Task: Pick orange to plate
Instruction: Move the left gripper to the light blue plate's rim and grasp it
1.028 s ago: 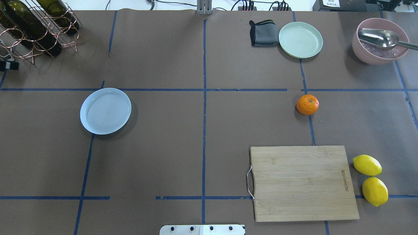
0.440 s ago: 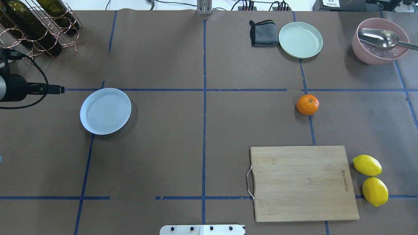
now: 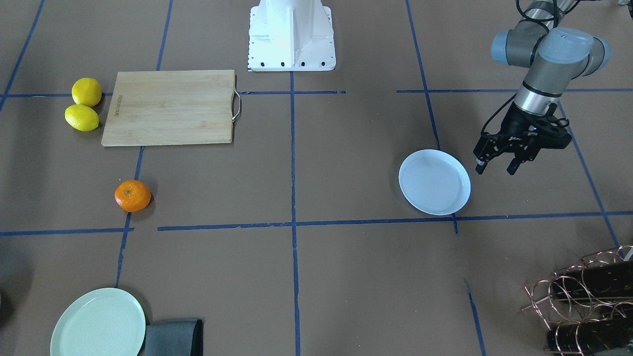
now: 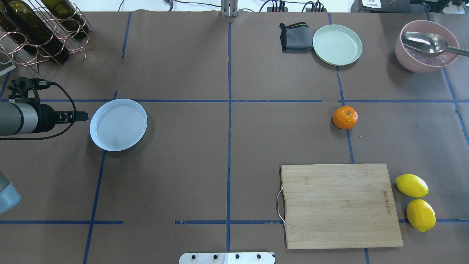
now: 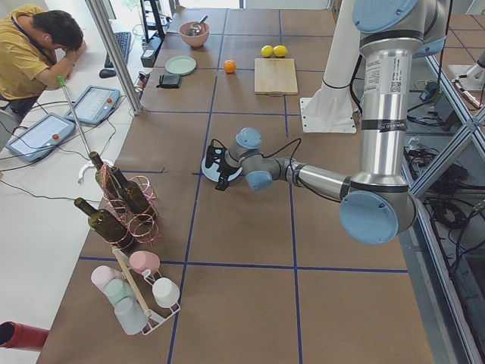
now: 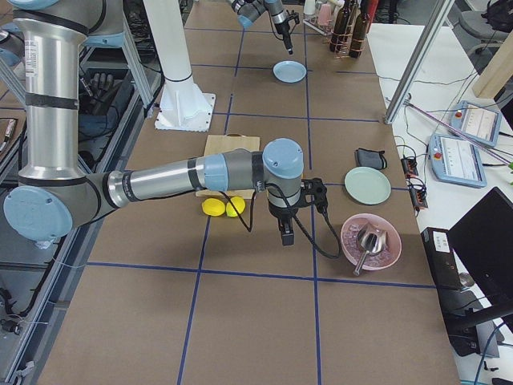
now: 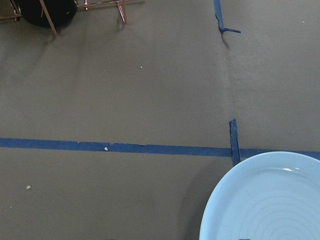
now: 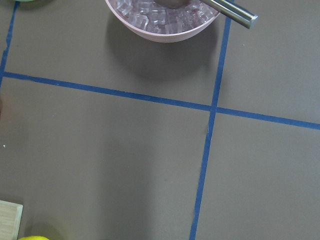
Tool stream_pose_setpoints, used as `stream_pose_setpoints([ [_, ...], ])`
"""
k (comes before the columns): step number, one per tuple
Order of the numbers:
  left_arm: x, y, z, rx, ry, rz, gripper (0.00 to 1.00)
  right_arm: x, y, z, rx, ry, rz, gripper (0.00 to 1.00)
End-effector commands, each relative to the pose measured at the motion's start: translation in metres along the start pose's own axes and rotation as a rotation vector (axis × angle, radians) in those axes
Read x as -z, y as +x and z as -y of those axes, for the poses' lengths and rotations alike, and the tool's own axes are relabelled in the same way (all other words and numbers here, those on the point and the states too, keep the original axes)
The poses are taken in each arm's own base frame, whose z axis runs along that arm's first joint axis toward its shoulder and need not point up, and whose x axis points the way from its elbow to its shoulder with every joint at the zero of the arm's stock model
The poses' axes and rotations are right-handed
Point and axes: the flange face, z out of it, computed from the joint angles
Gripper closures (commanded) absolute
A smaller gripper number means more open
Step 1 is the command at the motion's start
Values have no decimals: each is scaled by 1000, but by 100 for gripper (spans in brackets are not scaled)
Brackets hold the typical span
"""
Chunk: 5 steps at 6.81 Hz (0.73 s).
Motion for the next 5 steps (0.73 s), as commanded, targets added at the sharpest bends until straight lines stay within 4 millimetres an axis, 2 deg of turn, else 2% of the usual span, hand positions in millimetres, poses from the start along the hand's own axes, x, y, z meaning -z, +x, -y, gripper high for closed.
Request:
stream_pose_setpoints([
  [1,-23,22,-17,43,-4,4,27,0,0,0,0,0,0,0],
  [2,-34,21,-18,69,-7,17,46,0,0,0,0,0,0,0],
  [3,-39,21,-19,69,-11,23,47,0,0,0,0,0,0,0],
  [4,-40,22,-20,67,-13,22,56,0,0,0,0,0,-1,0],
  [5,-41,22,-20,68,-14,22,82,0,0,0,0,0,0,0],
])
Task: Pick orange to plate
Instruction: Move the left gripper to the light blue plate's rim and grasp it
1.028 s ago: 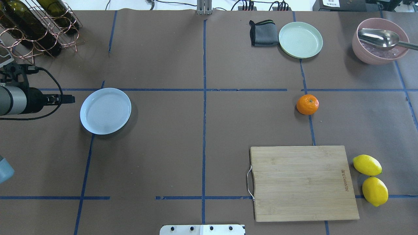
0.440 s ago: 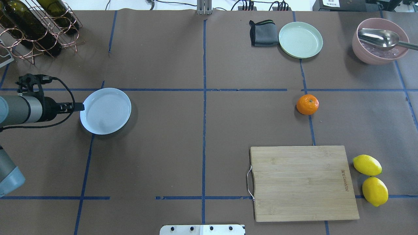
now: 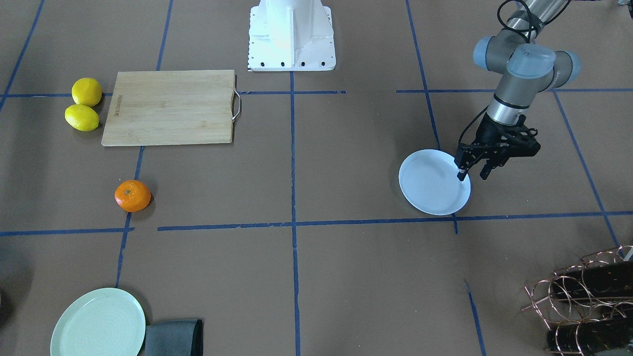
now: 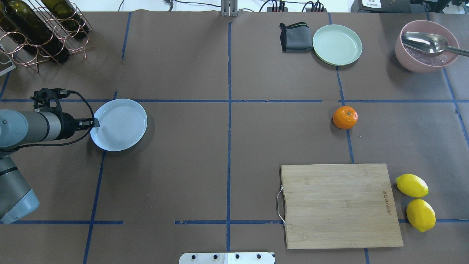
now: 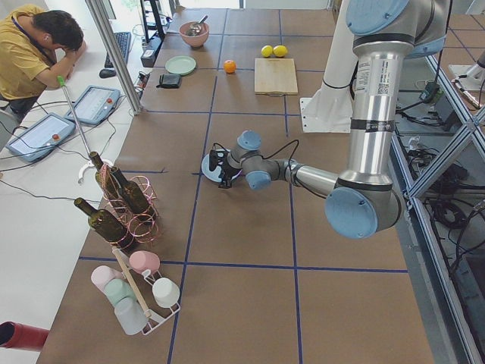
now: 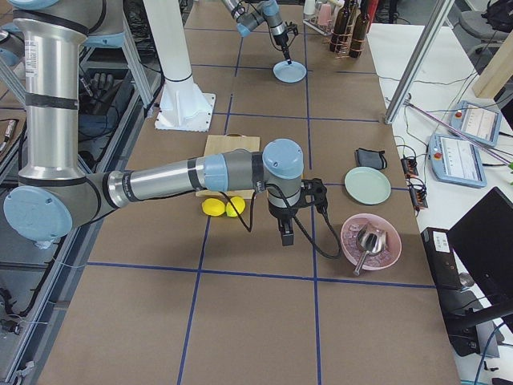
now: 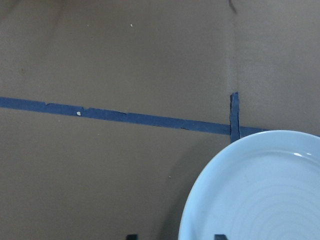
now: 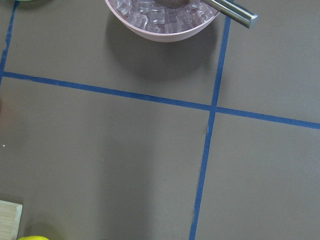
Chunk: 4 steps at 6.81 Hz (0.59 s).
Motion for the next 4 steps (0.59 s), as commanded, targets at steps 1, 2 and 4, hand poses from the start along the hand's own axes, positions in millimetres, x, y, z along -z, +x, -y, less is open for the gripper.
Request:
stream_pose_setpoints([
  [1,-2,0,-1,0,-2,1,100,0,0,1,0,0,-1,0],
  [2,2,6,1,-6,1,-11,100,0,0,1,0,0,-1,0],
  [4,25,56,14,-10,25,-105,100,0,0,1,0,0,1,0],
])
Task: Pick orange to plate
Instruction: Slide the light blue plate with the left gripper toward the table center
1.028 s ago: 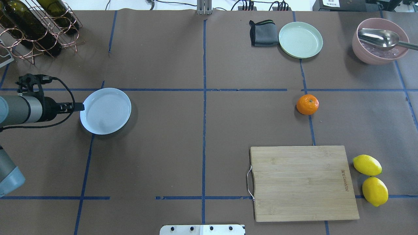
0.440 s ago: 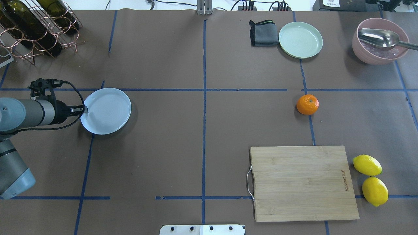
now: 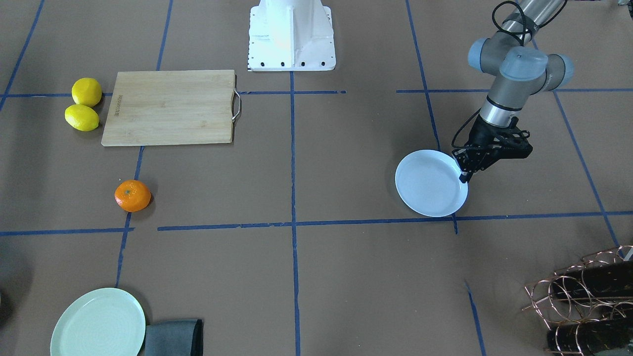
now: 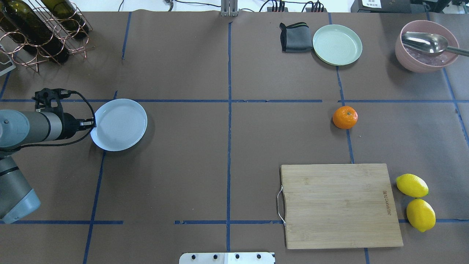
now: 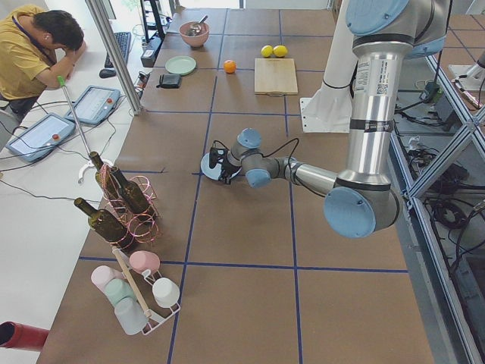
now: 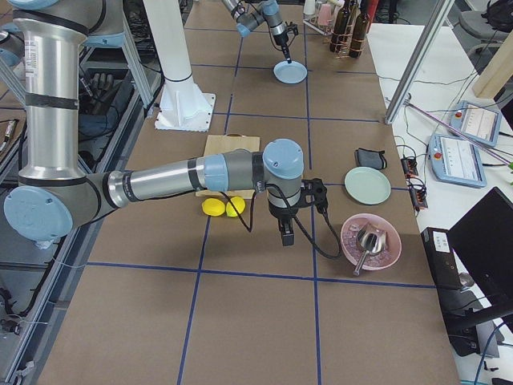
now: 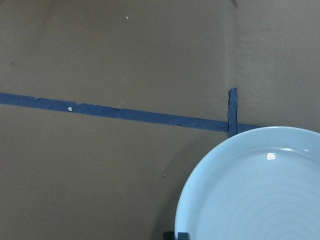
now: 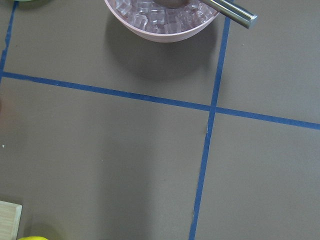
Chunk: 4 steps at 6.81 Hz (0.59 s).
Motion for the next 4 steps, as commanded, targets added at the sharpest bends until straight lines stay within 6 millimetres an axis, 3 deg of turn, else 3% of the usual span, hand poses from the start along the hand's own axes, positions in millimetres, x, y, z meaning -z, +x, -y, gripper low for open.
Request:
stream_pose_setpoints([
  [1,16,71,23,-7,38,-110,100,0,0,0,0,0,1,0],
  [3,16,172,52,81,30,-112,100,0,0,0,-3,-1,1,0],
  [4,14,233,39,108,-1,-93,100,-2,2,0,-4,-4,2,0],
])
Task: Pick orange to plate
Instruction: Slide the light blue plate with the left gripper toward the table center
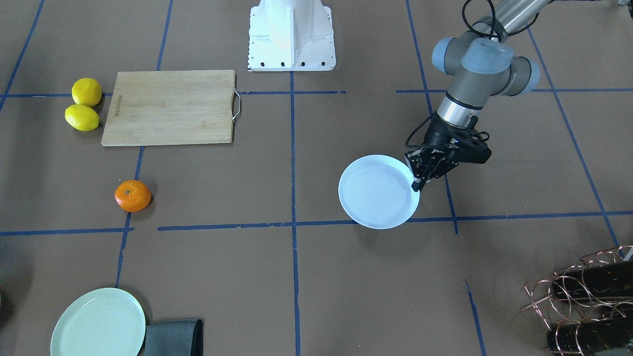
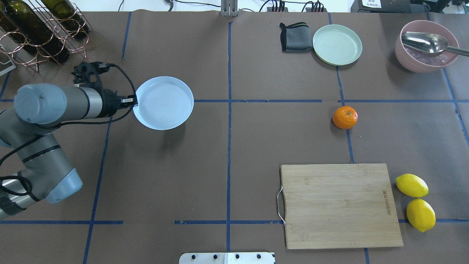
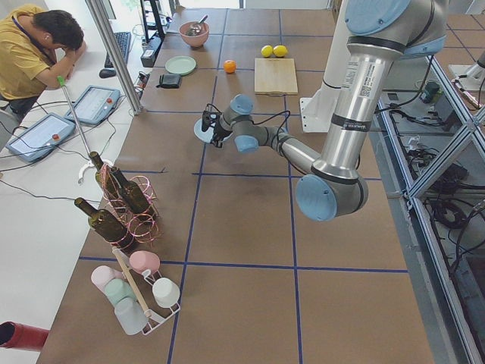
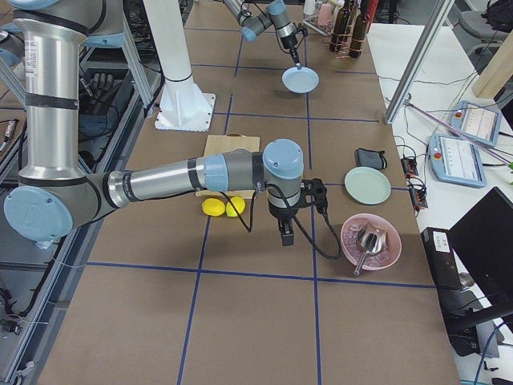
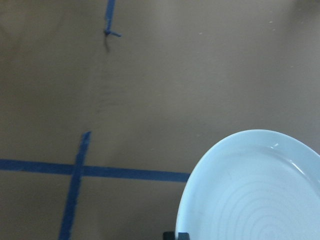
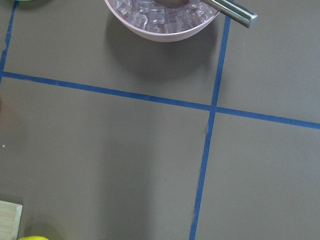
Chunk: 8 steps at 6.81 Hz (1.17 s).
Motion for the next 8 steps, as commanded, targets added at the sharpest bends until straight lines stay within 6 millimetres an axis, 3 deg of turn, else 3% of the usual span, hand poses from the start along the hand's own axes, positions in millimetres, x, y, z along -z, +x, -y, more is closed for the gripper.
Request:
stream_pose_setpoints([
  [1,-26,108,-51,48,-25,12,100,-2,2,0,-4,-3,0,0],
  [2,-56,138,-72,47,-46,29,100,-3,3,0,-7,-6,1,0],
  [4,-70,144,-102,21,-40,45,100,-3,3,0,-7,-6,1,0],
  [5,-69,143,-100,12,-37,45,66,-2,2,1,-5,-3,0,0],
  [6,-65,144,-97,-7,-37,39,1,0,1,1,-1,0,0,0],
  [7,-50,144,-70,-63,-30,23,0,4,-3,6,8,10,-1,0],
  [8,-18,111,-26,-170,-107,52,0,8,-14,11,53,44,24,0],
])
